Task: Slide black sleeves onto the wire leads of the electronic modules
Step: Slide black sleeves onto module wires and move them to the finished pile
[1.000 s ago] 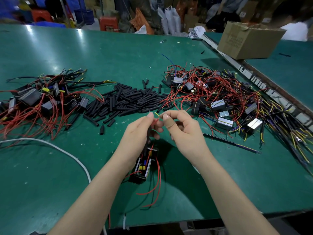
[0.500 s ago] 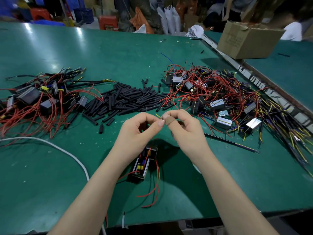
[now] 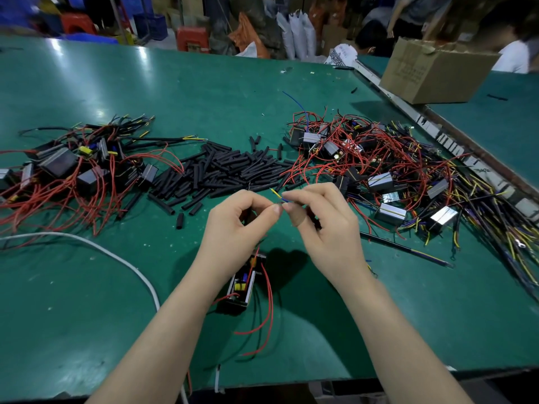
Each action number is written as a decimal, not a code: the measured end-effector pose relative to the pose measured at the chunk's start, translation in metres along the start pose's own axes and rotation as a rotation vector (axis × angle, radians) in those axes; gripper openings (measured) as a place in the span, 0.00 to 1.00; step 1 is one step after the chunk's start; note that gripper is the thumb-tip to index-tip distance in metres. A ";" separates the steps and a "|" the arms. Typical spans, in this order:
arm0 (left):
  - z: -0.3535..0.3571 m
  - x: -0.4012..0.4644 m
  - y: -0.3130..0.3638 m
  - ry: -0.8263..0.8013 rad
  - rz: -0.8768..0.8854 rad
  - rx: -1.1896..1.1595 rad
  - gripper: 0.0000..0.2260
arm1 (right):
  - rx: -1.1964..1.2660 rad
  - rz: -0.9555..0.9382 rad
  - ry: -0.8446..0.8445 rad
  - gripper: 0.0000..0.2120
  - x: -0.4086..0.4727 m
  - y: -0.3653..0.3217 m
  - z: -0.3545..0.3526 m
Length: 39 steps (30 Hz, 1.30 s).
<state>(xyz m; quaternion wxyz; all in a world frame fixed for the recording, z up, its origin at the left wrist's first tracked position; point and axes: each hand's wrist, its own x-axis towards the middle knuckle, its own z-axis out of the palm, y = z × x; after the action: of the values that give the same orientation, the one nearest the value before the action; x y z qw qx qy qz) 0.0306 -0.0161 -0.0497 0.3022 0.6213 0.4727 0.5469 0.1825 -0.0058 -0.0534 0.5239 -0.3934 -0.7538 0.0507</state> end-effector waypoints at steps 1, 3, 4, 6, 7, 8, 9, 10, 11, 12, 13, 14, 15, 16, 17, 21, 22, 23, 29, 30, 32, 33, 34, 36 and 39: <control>0.000 0.000 0.001 -0.008 -0.021 -0.020 0.08 | -0.015 -0.021 0.004 0.08 -0.001 0.000 0.001; 0.000 0.000 0.001 -0.021 -0.051 -0.049 0.07 | -0.026 -0.031 0.000 0.10 -0.001 0.000 0.002; 0.000 0.000 0.001 -0.025 -0.058 -0.053 0.07 | -0.025 -0.023 -0.009 0.10 -0.002 0.000 0.003; 0.000 -0.001 0.001 -0.024 -0.032 -0.018 0.06 | -0.024 -0.014 -0.042 0.11 -0.002 0.001 0.002; -0.001 -0.002 0.001 -0.018 0.011 0.027 0.06 | -0.016 -0.011 -0.071 0.11 -0.002 0.002 0.002; -0.002 -0.002 0.001 -0.011 0.073 0.085 0.05 | -0.001 0.000 -0.110 0.12 -0.002 0.003 0.000; -0.002 -0.003 0.001 -0.004 0.147 0.151 0.03 | 0.012 0.018 -0.154 0.12 -0.003 0.004 -0.001; -0.002 -0.004 0.001 0.001 0.217 0.209 0.02 | 0.014 0.037 -0.195 0.12 -0.003 0.005 -0.003; -0.002 -0.004 0.001 0.005 0.268 0.256 0.03 | 0.004 0.051 -0.225 0.12 -0.003 0.006 -0.005; -0.002 -0.004 0.000 0.005 0.300 0.290 0.04 | -0.010 0.062 -0.242 0.11 -0.002 0.008 -0.007; -0.002 -0.004 -0.001 0.001 0.321 0.316 0.04 | -0.022 0.070 -0.251 0.09 -0.001 0.009 -0.010; -0.002 -0.003 -0.001 -0.008 0.338 0.336 0.05 | -0.037 0.077 -0.257 0.08 -0.001 0.010 -0.012; -0.002 -0.003 -0.002 -0.024 0.350 0.350 0.05 | -0.060 0.080 -0.262 0.07 0.000 0.010 -0.014; -0.003 -0.003 -0.002 -0.039 0.353 0.354 0.05 | -0.090 0.079 -0.270 0.05 0.000 0.010 -0.015; -0.003 -0.004 -0.003 -0.049 0.347 0.355 0.05 | -0.123 0.079 -0.281 0.05 0.000 0.010 -0.015; -0.003 -0.003 -0.004 -0.073 0.318 0.369 0.07 | -0.132 0.108 -0.392 0.04 0.000 0.012 -0.016; -0.003 -0.003 -0.004 -0.086 0.305 0.374 0.08 | -0.110 0.115 -0.420 0.04 0.000 0.014 -0.017; -0.004 -0.003 -0.004 -0.098 0.285 0.379 0.10 | -0.091 0.121 -0.442 0.04 0.000 0.015 -0.018; -0.008 0.000 -0.003 -0.121 0.024 0.336 0.10 | -0.076 0.103 -0.461 0.07 0.000 0.012 -0.019; -0.008 0.001 -0.001 -0.155 -0.040 0.320 0.11 | -0.088 0.091 -0.451 0.07 0.000 0.010 -0.019; -0.008 0.004 0.003 -0.243 -0.148 0.293 0.11 | -0.145 0.042 -0.430 0.07 0.002 0.007 -0.020; -0.008 0.005 0.004 -0.277 -0.191 0.257 0.11 | -0.181 0.005 -0.415 0.07 0.003 0.005 -0.022; -0.009 0.005 0.007 -0.296 -0.236 0.190 0.12 | -0.213 -0.035 -0.390 0.07 0.004 0.003 -0.023; -0.013 0.007 0.012 -0.324 -0.332 0.042 0.13 | -0.266 -0.108 -0.312 0.07 0.006 -0.002 -0.024; -0.017 0.008 0.019 -0.388 -0.473 -0.066 0.11 | -0.374 -0.202 -0.237 0.06 0.005 -0.009 -0.025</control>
<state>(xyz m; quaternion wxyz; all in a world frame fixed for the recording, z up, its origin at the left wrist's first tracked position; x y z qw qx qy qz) 0.0182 -0.0183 -0.0260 0.5257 0.5766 0.5198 0.3477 0.1974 -0.0169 -0.0342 0.3522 -0.3974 -0.8419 -0.0965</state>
